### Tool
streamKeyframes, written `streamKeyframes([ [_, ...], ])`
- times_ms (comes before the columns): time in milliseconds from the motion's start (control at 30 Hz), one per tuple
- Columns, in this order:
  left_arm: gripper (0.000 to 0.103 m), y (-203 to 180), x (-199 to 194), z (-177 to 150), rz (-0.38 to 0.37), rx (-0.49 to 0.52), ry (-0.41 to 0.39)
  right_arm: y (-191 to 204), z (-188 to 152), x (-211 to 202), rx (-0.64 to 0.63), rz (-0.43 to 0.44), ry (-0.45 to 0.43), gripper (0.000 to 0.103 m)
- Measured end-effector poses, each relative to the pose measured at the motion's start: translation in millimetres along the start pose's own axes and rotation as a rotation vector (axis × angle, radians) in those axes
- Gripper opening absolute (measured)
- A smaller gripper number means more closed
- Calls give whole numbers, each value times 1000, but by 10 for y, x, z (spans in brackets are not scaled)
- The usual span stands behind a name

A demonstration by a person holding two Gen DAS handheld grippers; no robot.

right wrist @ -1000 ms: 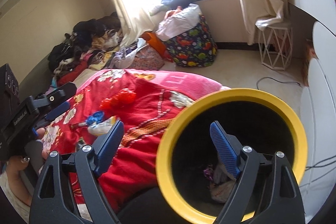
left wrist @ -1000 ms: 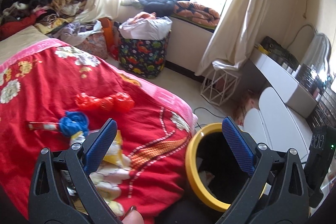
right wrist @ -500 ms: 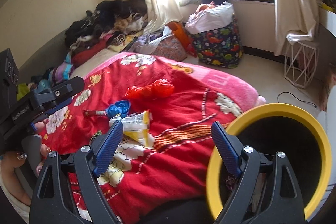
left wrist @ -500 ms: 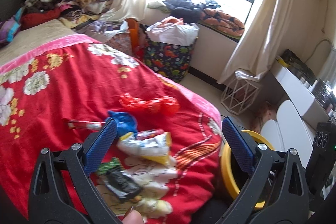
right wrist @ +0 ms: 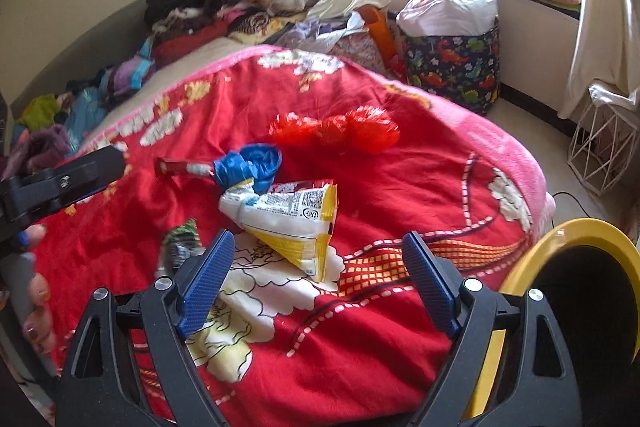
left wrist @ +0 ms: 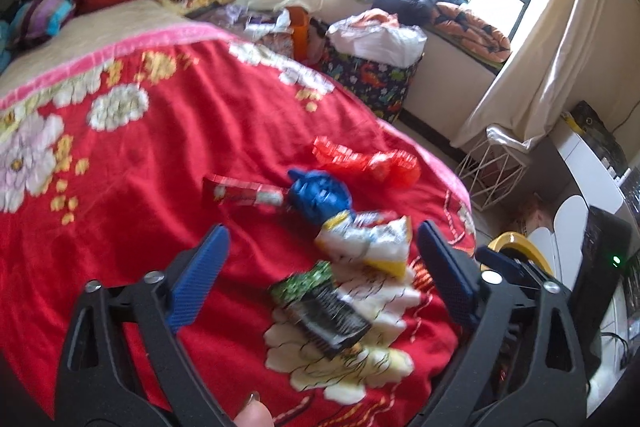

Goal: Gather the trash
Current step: 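Move both open tools back over the bed, then grasp the green-black snack pack with the left tool while the right tool grasps the yellow chip bag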

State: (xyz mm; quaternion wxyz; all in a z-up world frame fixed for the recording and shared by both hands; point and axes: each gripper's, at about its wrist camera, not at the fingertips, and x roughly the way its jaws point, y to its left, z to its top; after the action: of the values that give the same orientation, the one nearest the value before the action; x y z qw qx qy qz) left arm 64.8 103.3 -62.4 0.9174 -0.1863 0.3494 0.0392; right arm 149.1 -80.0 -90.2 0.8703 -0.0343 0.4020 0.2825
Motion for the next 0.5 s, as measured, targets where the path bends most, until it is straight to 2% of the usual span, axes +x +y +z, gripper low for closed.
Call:
streamKeyframes([
  [200,63,279,143,-152,-61,-117,107,50,-19,369,-37,5,71,75],
  [500,53,310,351,-395,-158,-188,216,92,-11,637,-45,39,93,68],
])
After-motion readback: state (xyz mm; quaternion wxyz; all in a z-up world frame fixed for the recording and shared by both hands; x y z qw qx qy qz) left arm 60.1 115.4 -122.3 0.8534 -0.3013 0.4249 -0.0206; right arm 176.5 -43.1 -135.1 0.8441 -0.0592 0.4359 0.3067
